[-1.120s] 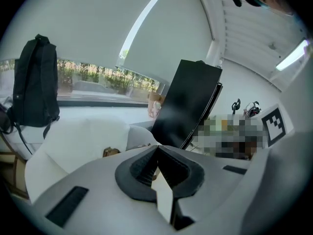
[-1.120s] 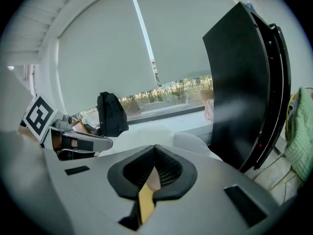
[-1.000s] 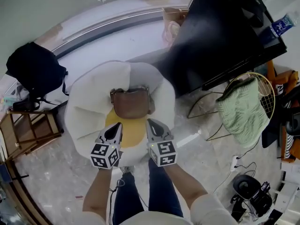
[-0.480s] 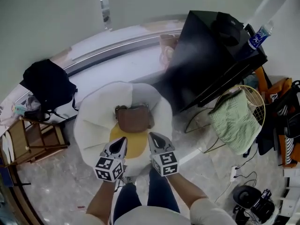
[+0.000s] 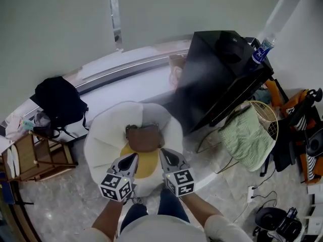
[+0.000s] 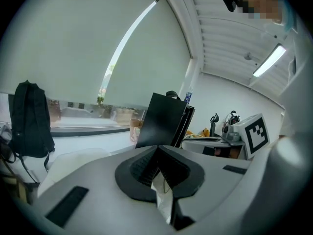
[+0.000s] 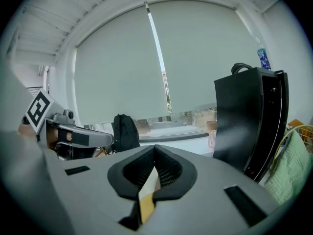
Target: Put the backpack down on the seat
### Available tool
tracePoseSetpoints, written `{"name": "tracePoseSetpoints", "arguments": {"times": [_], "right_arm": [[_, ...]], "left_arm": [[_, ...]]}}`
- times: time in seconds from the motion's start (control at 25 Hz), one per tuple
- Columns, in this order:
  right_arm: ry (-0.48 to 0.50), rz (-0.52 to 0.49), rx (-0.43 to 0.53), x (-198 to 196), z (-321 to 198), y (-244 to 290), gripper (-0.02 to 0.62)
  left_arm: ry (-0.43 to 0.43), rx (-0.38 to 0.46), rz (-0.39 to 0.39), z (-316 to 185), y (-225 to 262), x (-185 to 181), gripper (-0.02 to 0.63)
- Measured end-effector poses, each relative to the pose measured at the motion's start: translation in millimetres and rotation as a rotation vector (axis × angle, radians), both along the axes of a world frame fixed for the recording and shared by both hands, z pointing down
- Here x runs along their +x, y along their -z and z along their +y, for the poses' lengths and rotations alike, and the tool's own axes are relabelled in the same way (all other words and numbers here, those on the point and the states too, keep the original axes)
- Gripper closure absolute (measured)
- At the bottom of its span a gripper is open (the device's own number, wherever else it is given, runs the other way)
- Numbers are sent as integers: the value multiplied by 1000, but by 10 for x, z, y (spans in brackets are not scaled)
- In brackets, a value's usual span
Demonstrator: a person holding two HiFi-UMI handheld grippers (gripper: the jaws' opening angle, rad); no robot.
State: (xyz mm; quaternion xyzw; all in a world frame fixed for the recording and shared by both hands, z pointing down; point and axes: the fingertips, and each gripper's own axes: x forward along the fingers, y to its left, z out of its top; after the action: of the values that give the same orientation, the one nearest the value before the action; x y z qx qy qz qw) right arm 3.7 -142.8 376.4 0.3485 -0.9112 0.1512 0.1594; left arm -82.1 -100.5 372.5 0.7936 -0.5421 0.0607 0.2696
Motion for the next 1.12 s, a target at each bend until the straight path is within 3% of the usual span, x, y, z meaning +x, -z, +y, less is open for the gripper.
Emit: {"name": "tracePoseSetpoints", "arguments": {"times": [0.36, 0.6, 0.76, 1.12], "right_arm": [[51, -20, 69, 76, 199, 626, 565], [27, -55, 83, 179, 342, 921, 565], [24, -70, 87, 236, 423, 1033, 565], [29, -49, 95, 308, 501, 1212, 565]], "left_arm": [[-2, 70, -10, 156, 489, 27, 572], [-7, 109, 21, 330, 752, 95, 572], [-6, 138, 75, 407, 944, 135, 572], [-31, 166, 64, 497, 1230, 137, 572]]}}
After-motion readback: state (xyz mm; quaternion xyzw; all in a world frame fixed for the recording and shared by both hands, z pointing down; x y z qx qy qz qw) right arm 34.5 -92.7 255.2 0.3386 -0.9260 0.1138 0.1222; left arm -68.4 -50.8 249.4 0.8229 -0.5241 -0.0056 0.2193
